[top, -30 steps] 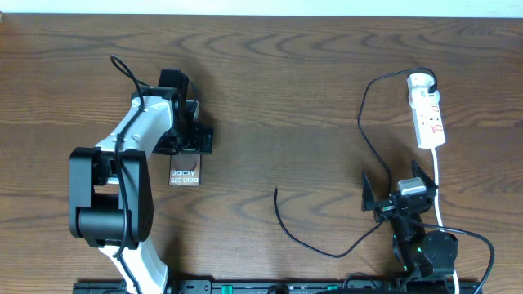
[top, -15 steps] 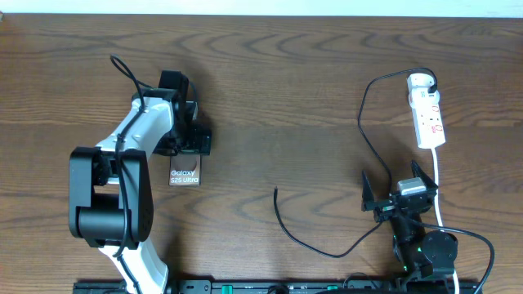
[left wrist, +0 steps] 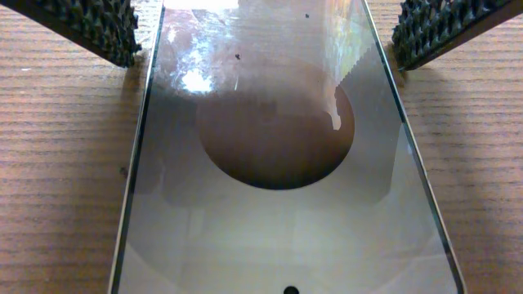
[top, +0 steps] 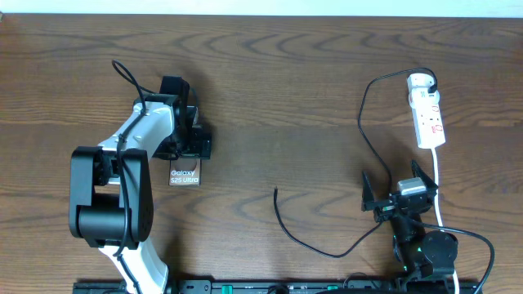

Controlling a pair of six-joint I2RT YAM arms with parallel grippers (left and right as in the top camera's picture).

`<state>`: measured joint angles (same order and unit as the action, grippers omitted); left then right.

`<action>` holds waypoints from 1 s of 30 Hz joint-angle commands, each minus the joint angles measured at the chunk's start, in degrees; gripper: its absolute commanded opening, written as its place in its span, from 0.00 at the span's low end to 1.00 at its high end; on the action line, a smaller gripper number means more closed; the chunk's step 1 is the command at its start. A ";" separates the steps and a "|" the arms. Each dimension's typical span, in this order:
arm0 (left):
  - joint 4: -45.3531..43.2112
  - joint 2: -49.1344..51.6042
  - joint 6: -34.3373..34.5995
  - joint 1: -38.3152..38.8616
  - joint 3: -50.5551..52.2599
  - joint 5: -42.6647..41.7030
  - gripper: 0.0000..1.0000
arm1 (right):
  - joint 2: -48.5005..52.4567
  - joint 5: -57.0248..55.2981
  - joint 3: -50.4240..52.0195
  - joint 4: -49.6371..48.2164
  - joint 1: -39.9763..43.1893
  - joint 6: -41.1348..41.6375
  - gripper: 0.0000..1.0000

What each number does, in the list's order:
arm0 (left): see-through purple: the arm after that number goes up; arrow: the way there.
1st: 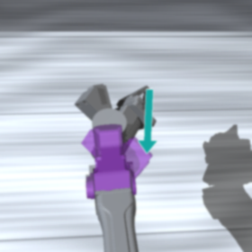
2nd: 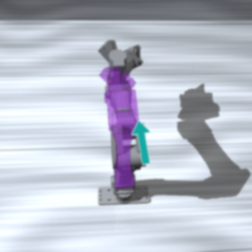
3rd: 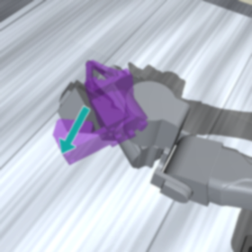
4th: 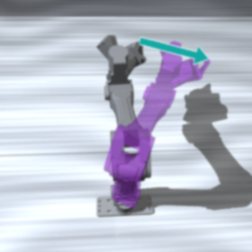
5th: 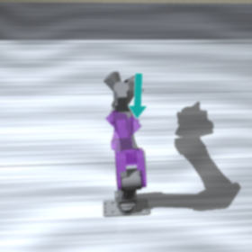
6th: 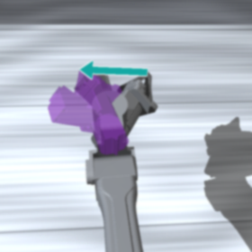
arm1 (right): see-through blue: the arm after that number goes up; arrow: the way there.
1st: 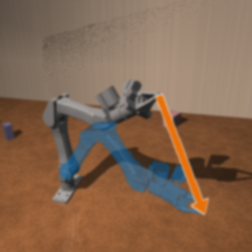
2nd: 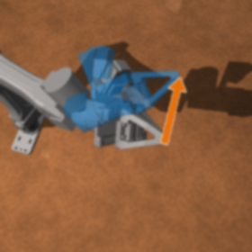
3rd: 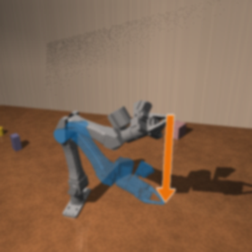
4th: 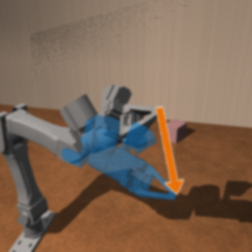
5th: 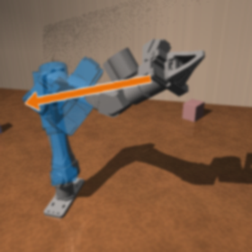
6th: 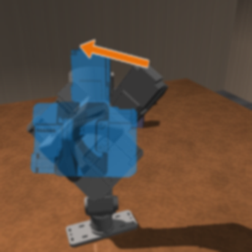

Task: Plug charger to phone and switch on socket
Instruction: 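Close the left gripper on the phone's top edge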

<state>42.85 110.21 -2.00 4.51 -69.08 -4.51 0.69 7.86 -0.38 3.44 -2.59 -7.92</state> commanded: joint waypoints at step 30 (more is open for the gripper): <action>-3.32 0.39 -0.98 -0.24 3.89 0.66 0.98 | -0.31 -0.24 0.04 0.26 0.35 0.81 0.99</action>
<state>40.75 109.80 -2.42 4.51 -67.51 -3.53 0.69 7.86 -0.38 3.44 -2.59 -7.92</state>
